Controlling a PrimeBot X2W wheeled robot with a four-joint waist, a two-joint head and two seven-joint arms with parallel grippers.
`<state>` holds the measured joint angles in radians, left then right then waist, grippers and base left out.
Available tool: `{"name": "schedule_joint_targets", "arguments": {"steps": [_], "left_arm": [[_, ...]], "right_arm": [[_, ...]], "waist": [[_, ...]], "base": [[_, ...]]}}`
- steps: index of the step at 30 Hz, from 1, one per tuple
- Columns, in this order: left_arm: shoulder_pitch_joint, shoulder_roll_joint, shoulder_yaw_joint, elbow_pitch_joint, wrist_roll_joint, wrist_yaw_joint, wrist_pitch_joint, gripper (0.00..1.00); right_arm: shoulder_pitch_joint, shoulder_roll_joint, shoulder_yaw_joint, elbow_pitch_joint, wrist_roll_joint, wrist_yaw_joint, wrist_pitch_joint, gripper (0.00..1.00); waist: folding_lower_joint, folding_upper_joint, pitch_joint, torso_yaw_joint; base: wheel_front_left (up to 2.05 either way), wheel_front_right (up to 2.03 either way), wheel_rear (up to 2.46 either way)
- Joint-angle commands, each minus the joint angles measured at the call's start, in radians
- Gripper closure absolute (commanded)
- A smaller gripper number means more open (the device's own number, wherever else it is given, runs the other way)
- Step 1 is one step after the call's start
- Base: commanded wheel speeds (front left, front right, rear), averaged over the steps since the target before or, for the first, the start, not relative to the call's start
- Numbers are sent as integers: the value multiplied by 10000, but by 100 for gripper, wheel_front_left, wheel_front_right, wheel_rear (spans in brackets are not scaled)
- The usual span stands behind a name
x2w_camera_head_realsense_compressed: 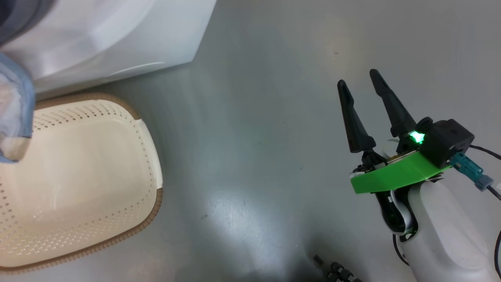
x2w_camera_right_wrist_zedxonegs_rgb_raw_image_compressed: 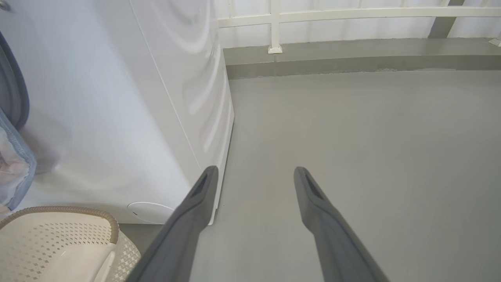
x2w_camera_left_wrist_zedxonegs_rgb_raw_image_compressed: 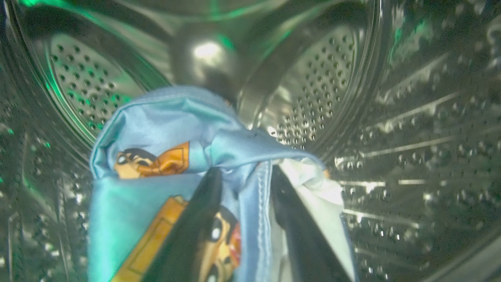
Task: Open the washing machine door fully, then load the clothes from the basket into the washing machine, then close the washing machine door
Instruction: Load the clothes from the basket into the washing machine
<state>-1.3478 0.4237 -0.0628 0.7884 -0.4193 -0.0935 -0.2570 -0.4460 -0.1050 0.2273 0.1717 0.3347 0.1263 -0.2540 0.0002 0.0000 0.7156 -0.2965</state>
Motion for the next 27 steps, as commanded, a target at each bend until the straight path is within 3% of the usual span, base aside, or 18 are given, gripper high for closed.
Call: {"name": "schedule_joint_targets", "arguments": {"steps": [1, 4, 12, 27], "left_arm": [[306, 257, 115, 165, 154, -45, -47, 0], [312, 30, -199, 1858, 270, -178, -46, 0], [706, -347, -483, 2870, 137, -348, -47, 0], [4633, -876, -266, 440, -351, -370, -47, 0]], "right_arm": [[215, 12, 171, -176, -154, 44, -78, 0], [151, 45, 314, -42, -107, 44, -78, 0], [14, -20, 449, 280, 73, 44, -78, 0], [303, -291, 474, 867, 544, 44, -78, 0]], "waist": [[-2, 0, -86, -44], [-2, 0, -406, 74], [-2, 0, -1204, 473], [-2, 0, -3439, 1240]], "base": [[0, 0, 0], [0, 0, 0], [0, 0, 0], [0, 0, 0]]}}
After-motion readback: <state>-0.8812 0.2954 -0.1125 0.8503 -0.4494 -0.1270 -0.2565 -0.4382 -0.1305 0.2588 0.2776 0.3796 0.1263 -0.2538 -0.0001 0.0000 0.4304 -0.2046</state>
